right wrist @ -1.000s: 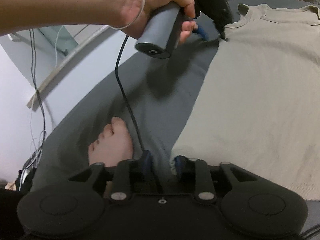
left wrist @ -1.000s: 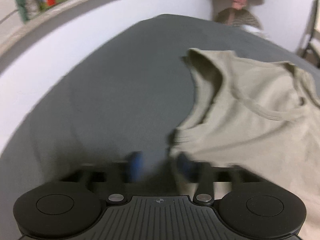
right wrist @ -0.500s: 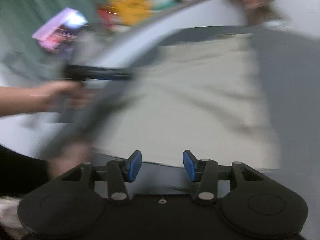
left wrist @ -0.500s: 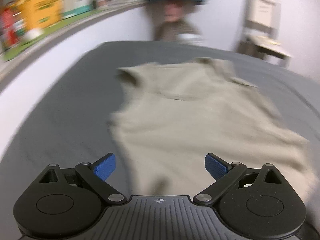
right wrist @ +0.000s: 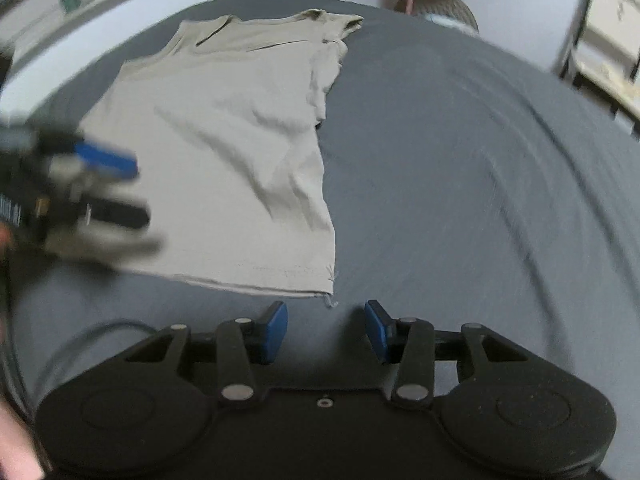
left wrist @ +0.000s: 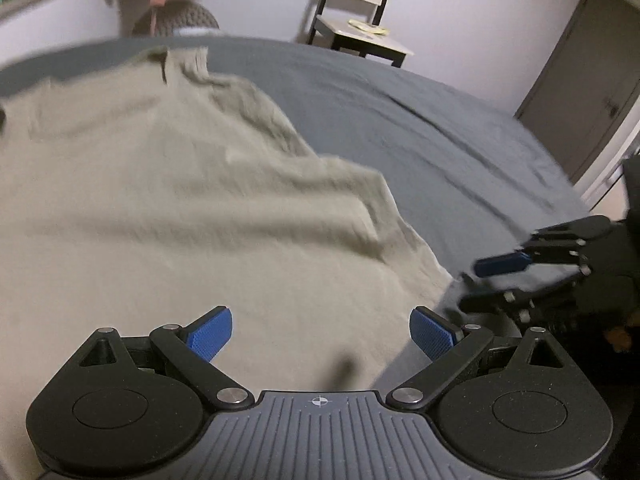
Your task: Fold clothes
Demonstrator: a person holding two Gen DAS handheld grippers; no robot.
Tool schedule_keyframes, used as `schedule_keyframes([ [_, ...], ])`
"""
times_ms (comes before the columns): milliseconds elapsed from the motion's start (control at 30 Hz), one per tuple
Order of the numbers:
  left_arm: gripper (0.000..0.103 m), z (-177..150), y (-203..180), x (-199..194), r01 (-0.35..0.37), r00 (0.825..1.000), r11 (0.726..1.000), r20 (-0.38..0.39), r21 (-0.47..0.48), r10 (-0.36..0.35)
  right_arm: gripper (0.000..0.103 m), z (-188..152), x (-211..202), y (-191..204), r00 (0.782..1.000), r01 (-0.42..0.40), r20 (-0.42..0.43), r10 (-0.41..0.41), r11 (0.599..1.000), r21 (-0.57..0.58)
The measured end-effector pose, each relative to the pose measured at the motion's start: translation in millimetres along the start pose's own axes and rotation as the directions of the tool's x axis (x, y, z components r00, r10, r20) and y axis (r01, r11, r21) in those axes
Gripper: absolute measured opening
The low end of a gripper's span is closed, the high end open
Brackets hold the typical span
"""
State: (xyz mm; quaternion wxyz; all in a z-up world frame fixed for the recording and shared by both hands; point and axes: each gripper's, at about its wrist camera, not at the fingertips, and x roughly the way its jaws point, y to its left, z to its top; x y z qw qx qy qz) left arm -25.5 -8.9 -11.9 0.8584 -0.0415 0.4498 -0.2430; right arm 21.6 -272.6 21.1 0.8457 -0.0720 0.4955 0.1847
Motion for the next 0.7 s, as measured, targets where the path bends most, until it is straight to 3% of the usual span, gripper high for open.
schedule_keyframes([
  [167,0.097,-19.0,9.1,-1.2,0.005,1.000,1.000,0.001,-0.015,-0.005,0.034,9.4,15.5,-7.9,0.999,-0.033,-0.029,0.035,0.997,0.063],
  [333,0.097,-27.5,13.0,-2.2,0.014,1.000,1.000,0.022,-0.026,-0.013,0.034,11.3,17.9,15.1,0.998,0.070,0.003,-0.070,0.996,-0.048],
  [533,0.097,-30.9,16.8,-1.6,0.031,0.999,0.998,0.045,-0.051,-0.028,0.034,12.9,19.6,39.9,0.981,0.192,0.055,-0.186,0.969,-0.158],
  [633,0.097,-32.2,19.3,-1.6,0.041,0.998,0.997,0.052,-0.062,-0.038,0.034,10.6,14.0,36.4,0.974,0.219,0.090,-0.210,0.969,-0.109],
  [700,0.097,-33.4,21.0,-2.4,0.048,0.997,0.997,0.059,-0.068,-0.044,0.034,11.1,8.0,34.2,0.975,0.194,0.120,-0.187,0.979,-0.058],
])
